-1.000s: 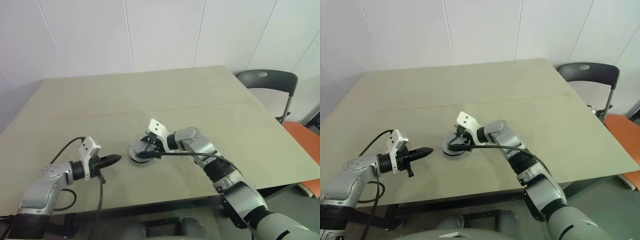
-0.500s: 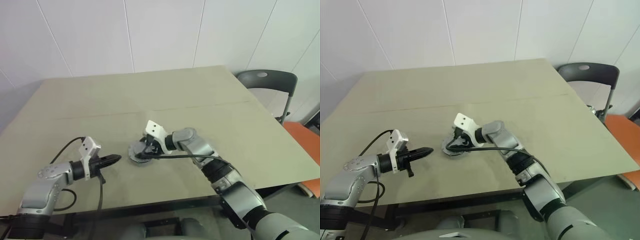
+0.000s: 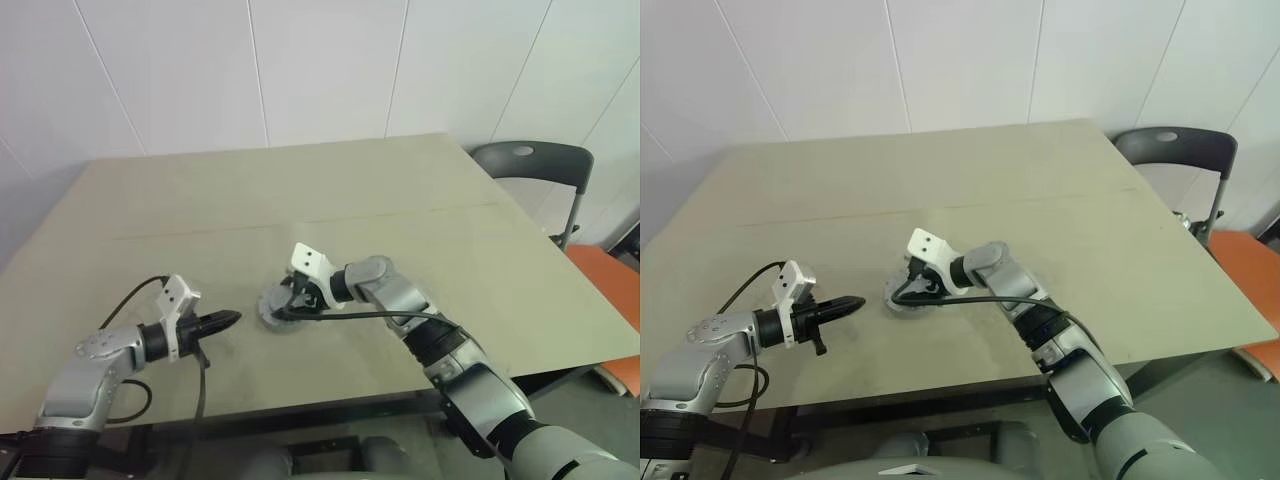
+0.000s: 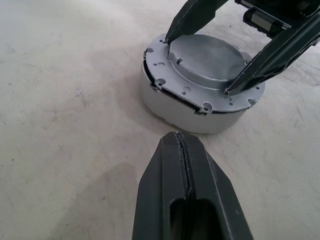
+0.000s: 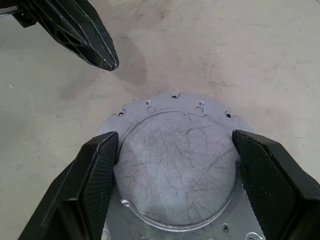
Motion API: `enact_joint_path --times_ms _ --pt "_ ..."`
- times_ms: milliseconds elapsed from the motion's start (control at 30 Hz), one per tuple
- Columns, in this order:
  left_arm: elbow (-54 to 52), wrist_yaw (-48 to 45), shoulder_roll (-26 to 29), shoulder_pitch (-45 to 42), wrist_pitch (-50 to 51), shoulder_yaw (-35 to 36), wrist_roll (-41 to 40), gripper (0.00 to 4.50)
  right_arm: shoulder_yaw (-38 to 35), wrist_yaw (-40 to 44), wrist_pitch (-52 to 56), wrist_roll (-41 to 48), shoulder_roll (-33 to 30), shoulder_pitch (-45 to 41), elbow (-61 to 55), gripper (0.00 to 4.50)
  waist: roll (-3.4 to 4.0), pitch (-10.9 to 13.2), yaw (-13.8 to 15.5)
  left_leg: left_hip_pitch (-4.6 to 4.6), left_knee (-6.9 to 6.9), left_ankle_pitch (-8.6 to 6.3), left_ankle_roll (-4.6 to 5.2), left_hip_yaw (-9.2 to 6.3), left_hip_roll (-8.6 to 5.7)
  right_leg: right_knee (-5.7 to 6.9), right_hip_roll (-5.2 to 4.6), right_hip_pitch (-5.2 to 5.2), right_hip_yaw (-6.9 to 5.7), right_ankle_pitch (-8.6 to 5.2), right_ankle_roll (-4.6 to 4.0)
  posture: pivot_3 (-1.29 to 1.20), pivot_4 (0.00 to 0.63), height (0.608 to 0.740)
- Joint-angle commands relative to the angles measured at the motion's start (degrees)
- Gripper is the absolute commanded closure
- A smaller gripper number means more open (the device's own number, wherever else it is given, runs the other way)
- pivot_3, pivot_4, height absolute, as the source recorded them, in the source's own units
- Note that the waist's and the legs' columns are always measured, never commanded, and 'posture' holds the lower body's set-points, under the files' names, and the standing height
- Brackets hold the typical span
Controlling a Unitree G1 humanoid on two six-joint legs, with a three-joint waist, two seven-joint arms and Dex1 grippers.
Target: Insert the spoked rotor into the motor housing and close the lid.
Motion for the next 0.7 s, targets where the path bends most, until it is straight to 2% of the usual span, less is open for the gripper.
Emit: enact_joint_path --times_ms 33,700 --pt "-0.52 -0.39 0.59 -0.53 -1.26 0.91 -0.14 4.5 -0.59 -1.03 -0.39 -0.61 -0.06 -1.02 0.69 1.21 0.0 0.0 0.01 0.01 0.0 0.0 0.0 0.0 0.0 0.02 0.0 0.0 0.0 0.0 0.0 0.0 0.0 0.74" --pt "0.48 -0.77 0.73 -0.6 -1.97 1.02 0.14 4.5 -0.95 -3.34 -2.2 -1.08 0.2 -1.75 2.64 1.21 0.0 0.0 -0.02 0.27 0.07 0.03 -0.03 0.01 0.01 0.15 0.02 0.24 0.02 -0.01 0.0 0.0 0.0 0.74"
